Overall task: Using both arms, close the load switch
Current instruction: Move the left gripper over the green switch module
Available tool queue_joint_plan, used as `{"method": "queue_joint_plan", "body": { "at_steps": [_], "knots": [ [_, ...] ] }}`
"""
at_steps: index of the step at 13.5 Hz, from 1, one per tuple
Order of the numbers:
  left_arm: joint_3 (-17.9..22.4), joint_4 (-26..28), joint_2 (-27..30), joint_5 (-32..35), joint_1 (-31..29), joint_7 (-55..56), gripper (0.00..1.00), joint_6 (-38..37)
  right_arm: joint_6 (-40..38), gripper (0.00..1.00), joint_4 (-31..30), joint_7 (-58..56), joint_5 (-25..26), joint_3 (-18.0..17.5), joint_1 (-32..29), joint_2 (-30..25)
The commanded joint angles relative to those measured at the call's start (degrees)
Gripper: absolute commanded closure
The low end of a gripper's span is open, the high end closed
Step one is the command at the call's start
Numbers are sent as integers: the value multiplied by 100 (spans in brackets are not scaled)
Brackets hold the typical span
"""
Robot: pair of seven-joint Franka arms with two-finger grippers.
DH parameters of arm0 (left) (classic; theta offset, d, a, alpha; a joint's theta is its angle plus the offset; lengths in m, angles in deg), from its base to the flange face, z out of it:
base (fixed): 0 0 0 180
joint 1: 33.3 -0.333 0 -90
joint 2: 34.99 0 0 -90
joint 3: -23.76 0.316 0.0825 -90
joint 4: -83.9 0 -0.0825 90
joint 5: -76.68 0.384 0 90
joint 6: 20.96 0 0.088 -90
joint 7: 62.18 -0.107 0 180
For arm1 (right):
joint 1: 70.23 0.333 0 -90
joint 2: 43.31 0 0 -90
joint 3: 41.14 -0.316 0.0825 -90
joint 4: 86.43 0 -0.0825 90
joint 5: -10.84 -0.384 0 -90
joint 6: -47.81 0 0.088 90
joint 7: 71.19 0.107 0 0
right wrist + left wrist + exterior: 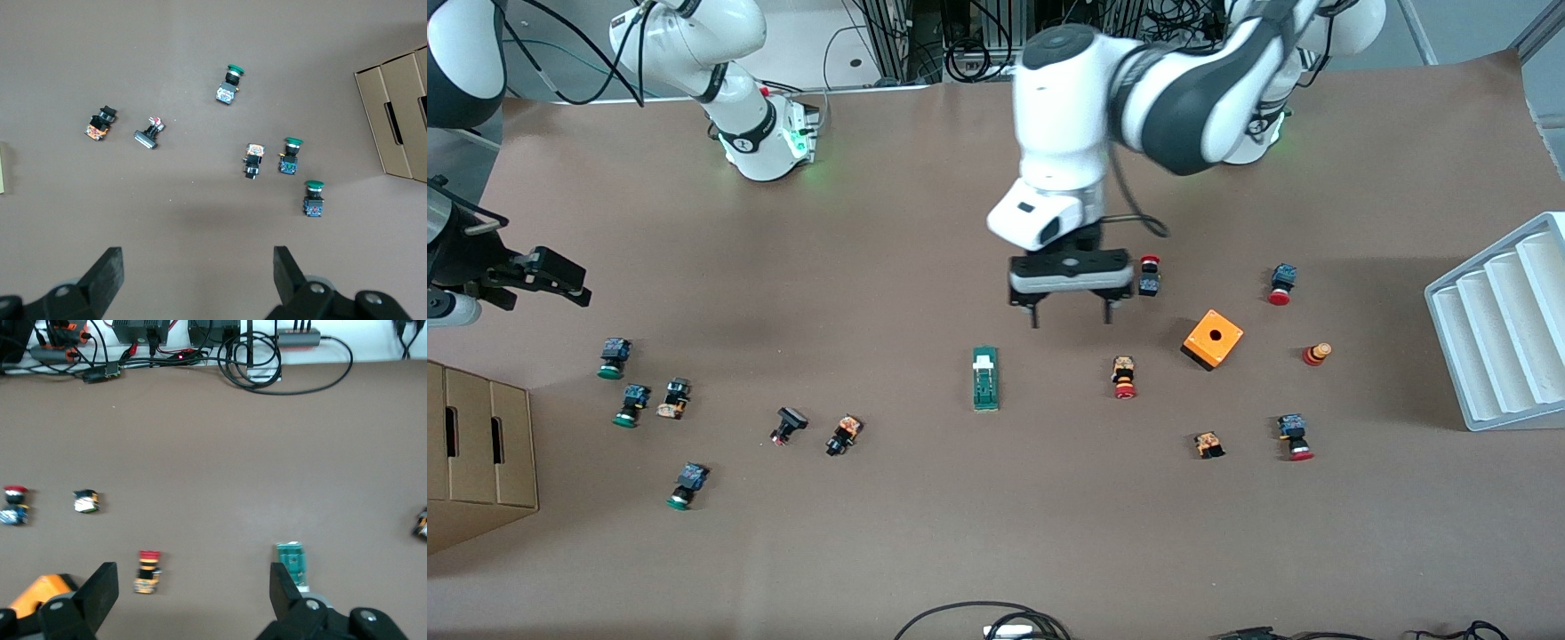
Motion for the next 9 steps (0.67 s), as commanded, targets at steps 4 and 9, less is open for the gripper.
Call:
{"method": "queue_joint_plan", "body": {
  "at_steps": [4, 9],
  "knots": [
    [42, -70, -730, 1736, 753, 2222, 0, 77, -81, 0, 67, 78, 118, 11, 41, -29],
    [42, -70, -1090, 2561, 1104, 3476, 0, 77, -90, 0, 67, 78, 118, 11, 41, -29]
  ]
}}
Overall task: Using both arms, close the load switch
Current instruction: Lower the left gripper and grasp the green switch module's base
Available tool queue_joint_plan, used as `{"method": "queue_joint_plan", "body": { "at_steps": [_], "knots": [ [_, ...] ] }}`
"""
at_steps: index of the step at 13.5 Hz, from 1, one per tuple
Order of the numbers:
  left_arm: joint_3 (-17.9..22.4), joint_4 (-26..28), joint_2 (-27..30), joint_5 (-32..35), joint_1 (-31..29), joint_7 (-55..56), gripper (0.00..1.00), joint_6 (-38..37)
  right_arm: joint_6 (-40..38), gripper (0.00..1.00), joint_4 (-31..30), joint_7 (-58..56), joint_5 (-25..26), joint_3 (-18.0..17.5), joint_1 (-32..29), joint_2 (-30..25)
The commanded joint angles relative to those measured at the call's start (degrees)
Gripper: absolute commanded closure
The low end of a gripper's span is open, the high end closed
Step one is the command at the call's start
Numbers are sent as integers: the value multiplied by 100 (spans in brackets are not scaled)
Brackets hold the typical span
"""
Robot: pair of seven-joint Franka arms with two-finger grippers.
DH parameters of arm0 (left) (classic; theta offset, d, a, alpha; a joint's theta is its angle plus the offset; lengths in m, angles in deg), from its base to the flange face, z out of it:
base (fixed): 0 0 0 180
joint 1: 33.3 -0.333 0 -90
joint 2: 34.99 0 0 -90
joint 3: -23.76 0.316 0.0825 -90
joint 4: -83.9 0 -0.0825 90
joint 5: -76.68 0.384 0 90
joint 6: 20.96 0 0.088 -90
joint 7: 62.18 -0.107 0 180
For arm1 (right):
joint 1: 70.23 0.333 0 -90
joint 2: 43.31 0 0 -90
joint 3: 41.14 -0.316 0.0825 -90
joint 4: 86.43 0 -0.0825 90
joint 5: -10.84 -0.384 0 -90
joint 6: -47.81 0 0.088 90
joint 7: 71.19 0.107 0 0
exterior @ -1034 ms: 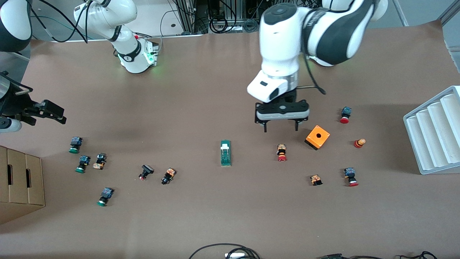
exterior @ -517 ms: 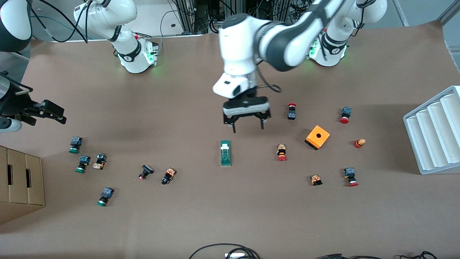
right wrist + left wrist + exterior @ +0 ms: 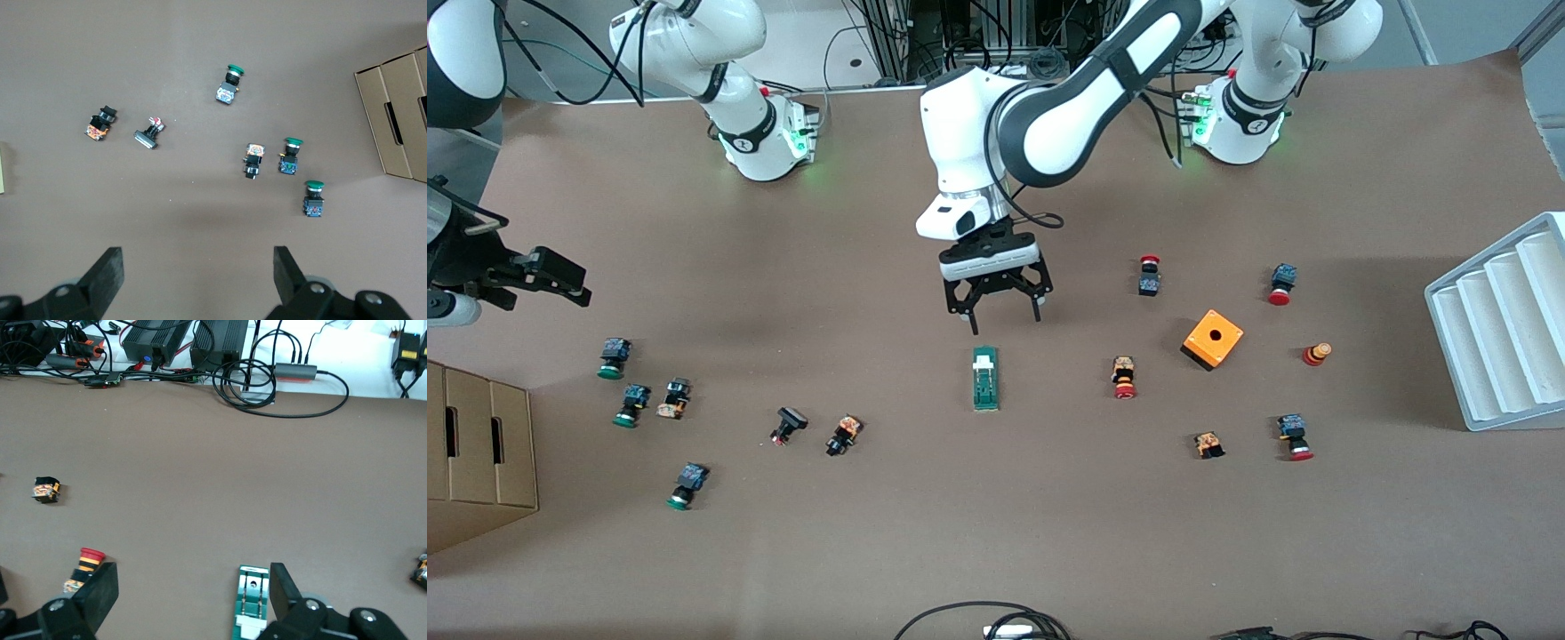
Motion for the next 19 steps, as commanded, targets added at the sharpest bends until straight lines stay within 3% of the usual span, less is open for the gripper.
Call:
{"method": "queue_joint_plan", "body": {
  "at_steps": [1, 10, 19],
  "knots": [
    [50, -80, -300, 728, 240, 1064, 0, 9, -90, 0, 66, 78, 118, 11, 40, -29],
    [-12, -89, -1250, 3146, 679, 3537, 0, -209, -99, 0, 66, 95, 118, 11, 49, -29],
    [-530, -71, -1847, 4412, 891, 4399, 0, -1536, 77, 0, 66, 95, 127, 11, 58, -2]
  ]
}}
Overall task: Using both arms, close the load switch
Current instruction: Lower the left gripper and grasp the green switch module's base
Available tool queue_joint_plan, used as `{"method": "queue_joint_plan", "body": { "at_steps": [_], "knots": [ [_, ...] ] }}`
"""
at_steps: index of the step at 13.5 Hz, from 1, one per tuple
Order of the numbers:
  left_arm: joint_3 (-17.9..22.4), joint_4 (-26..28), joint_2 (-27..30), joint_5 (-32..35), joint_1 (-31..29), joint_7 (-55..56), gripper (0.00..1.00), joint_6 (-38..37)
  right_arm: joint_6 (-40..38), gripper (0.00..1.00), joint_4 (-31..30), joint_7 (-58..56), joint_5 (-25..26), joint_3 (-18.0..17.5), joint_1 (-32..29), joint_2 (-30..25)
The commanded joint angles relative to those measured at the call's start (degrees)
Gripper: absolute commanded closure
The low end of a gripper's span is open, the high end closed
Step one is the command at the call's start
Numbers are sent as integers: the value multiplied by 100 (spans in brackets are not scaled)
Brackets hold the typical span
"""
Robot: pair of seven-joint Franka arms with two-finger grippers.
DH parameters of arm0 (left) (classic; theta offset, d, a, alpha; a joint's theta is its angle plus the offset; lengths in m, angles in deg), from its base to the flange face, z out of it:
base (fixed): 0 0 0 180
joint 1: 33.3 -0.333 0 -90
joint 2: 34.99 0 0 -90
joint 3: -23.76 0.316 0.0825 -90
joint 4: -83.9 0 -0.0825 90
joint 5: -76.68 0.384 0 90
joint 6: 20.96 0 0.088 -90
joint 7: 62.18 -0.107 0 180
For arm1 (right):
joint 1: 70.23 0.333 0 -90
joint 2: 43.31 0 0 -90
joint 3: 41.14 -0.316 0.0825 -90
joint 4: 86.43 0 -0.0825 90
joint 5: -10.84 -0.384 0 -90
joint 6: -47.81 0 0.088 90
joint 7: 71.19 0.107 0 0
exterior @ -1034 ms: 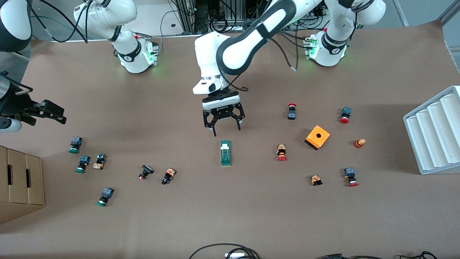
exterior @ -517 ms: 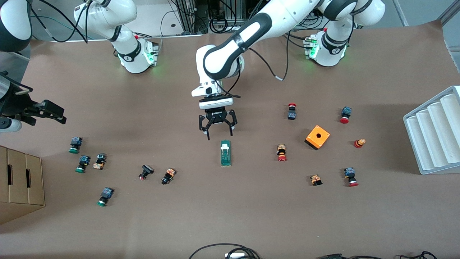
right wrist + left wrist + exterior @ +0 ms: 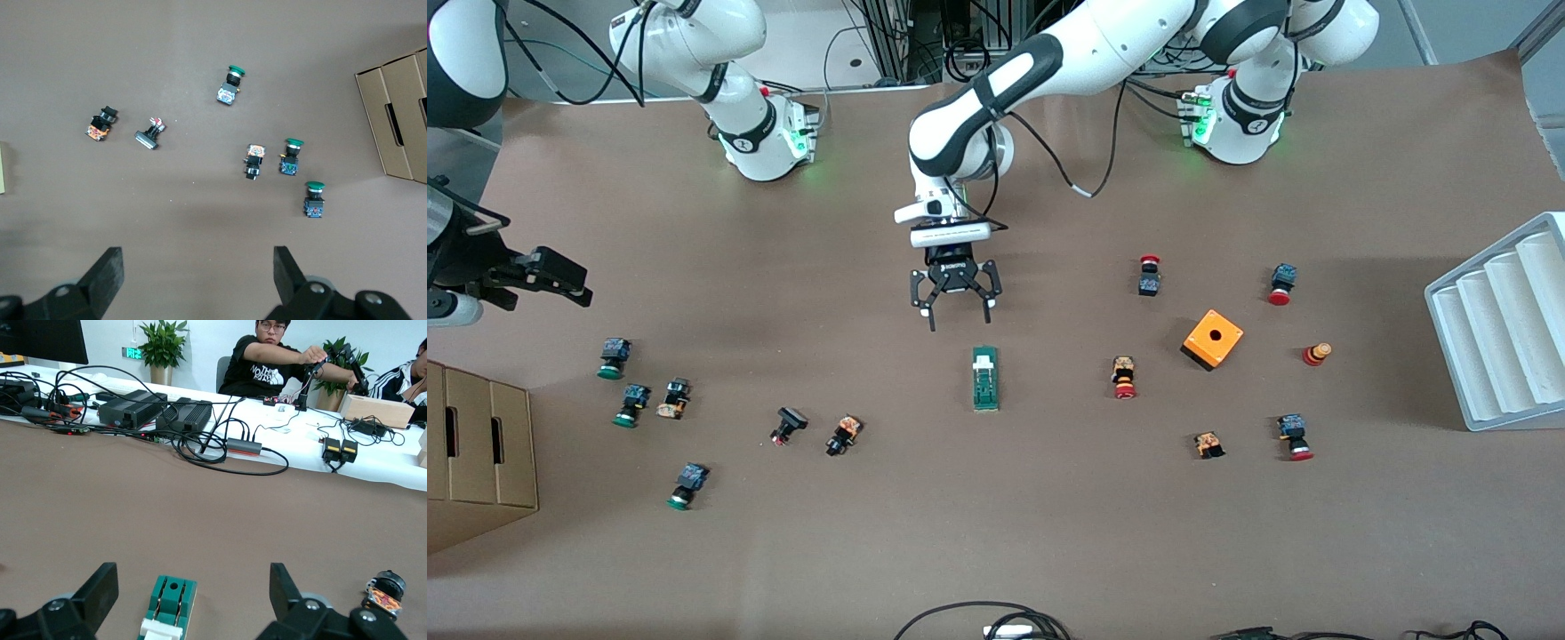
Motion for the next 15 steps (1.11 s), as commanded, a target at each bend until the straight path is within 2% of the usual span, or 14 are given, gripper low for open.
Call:
{"method": "queue_joint_plan", "body": {
  "at_steps": [1, 6, 7, 10, 13, 15],
  "knots": [
    [-78, -97, -378, 483, 53, 147, 0, -419, 32, 0, 66, 147, 118, 11, 42, -12],
    [-166, -106, -915, 888, 123, 314, 0, -1052, -56, 0, 57, 104, -127, 2, 146, 102],
    [-175, -106, -1029, 1133, 123, 445, 0, -1131, -74, 0, 57, 121, -128, 11, 243, 120],
    [-166, -123, -1197, 1363, 176, 709, 0, -1290, -548, 0, 57, 60, -66, 19, 480, 260],
    [-175, -132, -1390, 1741, 185, 1192, 0, -1421, -304, 0, 57, 183, -521, 11, 648, 418],
    [-175, -132, -1443, 1751, 193, 1298, 0, -1440, -110, 0, 66, 183, -699, 11, 657, 585]
  ]
}}
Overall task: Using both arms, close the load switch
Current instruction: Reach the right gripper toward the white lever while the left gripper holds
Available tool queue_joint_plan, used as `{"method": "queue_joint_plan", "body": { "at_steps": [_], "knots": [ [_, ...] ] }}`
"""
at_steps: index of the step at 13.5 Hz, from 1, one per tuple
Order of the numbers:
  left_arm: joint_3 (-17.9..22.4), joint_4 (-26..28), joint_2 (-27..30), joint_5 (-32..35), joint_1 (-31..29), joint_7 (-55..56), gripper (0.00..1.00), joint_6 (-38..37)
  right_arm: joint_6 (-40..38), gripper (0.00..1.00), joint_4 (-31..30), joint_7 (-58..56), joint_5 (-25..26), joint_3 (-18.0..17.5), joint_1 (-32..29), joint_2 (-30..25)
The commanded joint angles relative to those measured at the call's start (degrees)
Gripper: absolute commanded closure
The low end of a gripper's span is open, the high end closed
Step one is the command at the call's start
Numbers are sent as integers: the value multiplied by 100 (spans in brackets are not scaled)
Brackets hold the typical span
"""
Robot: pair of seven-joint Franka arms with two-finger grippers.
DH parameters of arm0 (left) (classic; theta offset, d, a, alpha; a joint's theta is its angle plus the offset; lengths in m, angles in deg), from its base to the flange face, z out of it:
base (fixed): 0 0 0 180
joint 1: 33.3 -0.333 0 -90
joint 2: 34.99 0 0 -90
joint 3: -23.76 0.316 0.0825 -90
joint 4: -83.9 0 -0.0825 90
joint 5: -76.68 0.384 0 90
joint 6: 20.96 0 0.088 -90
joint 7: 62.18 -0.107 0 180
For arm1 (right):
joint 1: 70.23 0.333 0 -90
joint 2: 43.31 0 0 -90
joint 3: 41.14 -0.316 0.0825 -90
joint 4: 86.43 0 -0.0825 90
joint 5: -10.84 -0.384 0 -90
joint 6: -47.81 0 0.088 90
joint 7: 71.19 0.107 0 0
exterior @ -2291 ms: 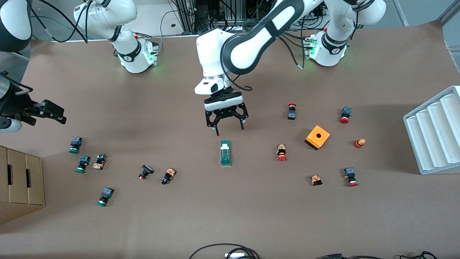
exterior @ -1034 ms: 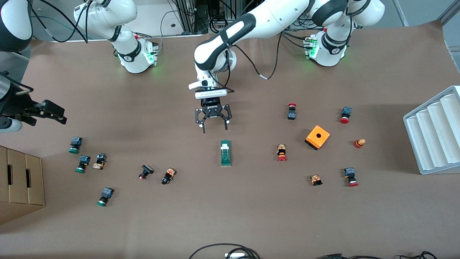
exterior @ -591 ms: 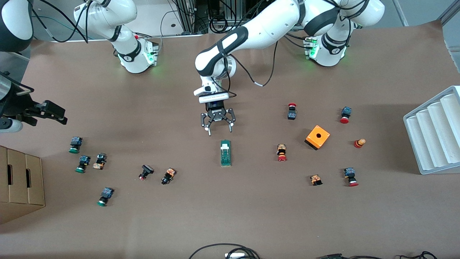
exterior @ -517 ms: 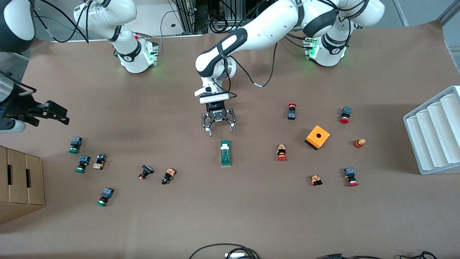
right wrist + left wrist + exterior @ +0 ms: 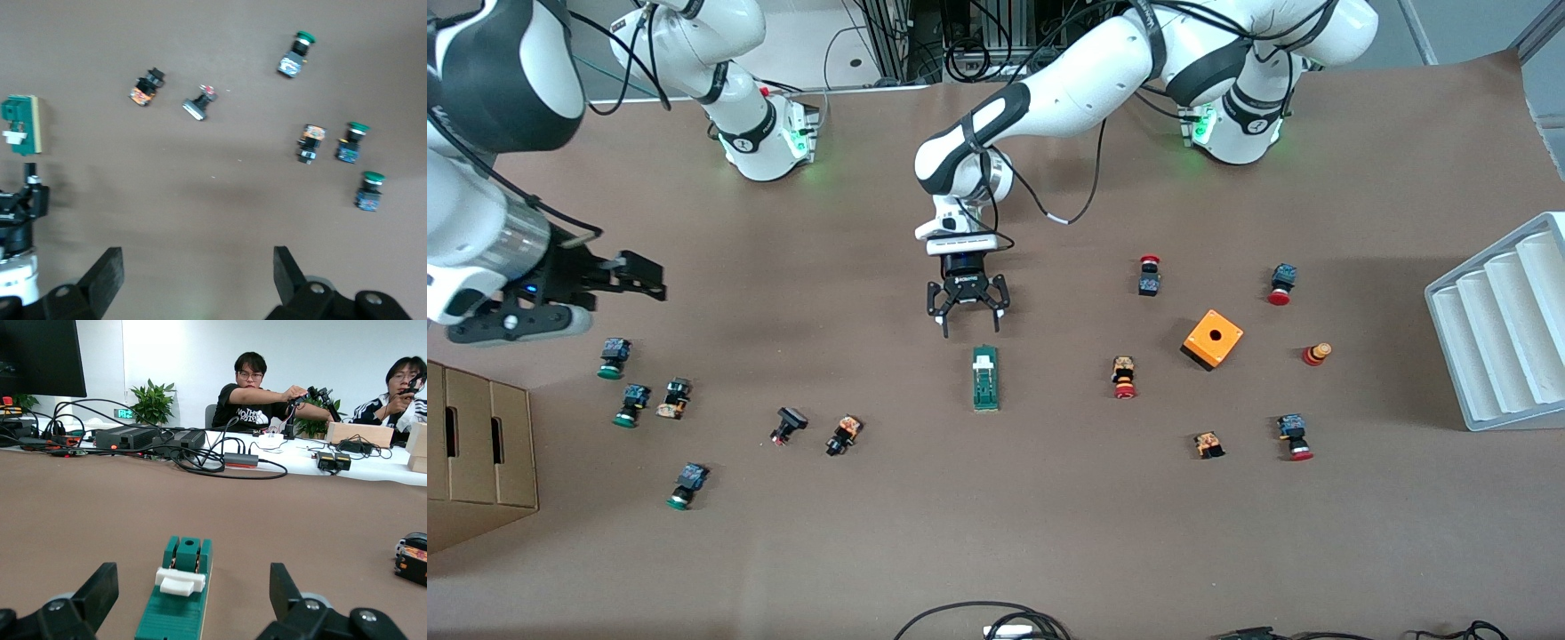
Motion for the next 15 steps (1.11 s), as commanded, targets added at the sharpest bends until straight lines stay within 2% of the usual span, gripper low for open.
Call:
{"method": "queue_joint_plan", "body": {
  "at_steps": [1, 5, 9, 13, 15],
  "knots": [
    [-20, -123, -167, 140, 52, 245, 0, -173, 225, 0, 111, 64, -199, 35, 90, 222],
    [-20, -158, -333, 105, 35, 228, 0, -226, 427, 0, 313, 800, -603, 35, 354, 486],
    [-29, -228, -466, 96, 26, 219, 0, -226, 445, 0, 375, 2310, -595, 35, 775, 504],
    [-90, -255, -544, 43, 26, 219, 0, -226, 471, 0, 375, 3181, -613, 35, 1004, 600],
    [-90, -316, -615, 43, 17, 210, 1, -243, 751, 0, 375, 3814, -613, 35, 1171, 767]
  ]
}}
